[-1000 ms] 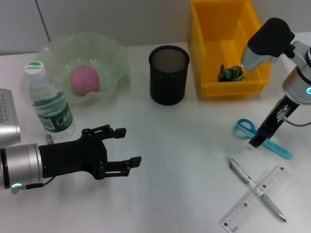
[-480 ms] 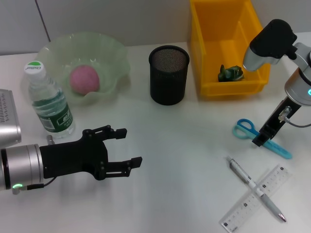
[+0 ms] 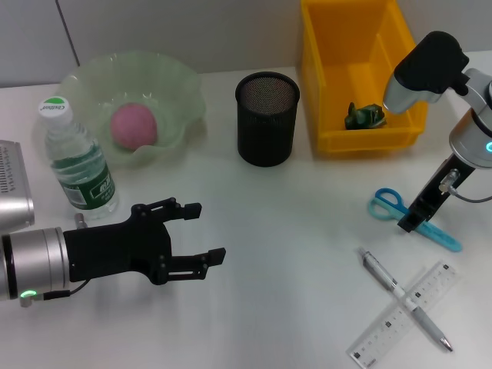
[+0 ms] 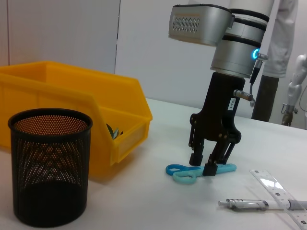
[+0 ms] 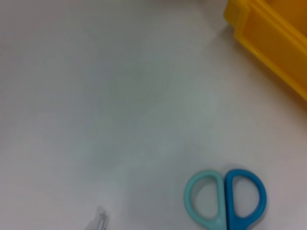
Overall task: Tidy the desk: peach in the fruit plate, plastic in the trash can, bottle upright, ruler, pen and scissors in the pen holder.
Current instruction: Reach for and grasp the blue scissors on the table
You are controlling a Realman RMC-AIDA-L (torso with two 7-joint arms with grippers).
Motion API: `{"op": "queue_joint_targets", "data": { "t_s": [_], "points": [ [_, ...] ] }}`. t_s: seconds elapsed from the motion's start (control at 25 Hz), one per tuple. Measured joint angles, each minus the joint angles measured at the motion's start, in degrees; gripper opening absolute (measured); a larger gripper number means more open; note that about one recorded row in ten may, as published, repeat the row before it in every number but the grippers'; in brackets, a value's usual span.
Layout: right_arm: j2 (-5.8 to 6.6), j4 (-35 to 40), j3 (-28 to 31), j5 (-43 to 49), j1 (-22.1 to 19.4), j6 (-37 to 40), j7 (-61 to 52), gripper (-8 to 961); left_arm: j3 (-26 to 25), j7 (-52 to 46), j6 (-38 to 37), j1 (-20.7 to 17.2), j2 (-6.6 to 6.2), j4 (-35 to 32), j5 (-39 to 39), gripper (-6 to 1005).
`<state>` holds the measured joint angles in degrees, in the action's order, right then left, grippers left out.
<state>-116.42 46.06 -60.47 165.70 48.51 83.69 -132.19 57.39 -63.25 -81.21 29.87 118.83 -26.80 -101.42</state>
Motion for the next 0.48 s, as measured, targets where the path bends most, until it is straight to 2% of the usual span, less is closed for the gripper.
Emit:
{"op": "queue_joint_targets", "data": {
  "t_s": [0.48],
  "points": [
    [-0.13, 0.00, 0.00, 0.03, -0.06, 0.03, 0.00, 372, 0.00, 0.05, 0.00, 0.01, 0.00, 0.00, -0.01, 861]
  ]
}}
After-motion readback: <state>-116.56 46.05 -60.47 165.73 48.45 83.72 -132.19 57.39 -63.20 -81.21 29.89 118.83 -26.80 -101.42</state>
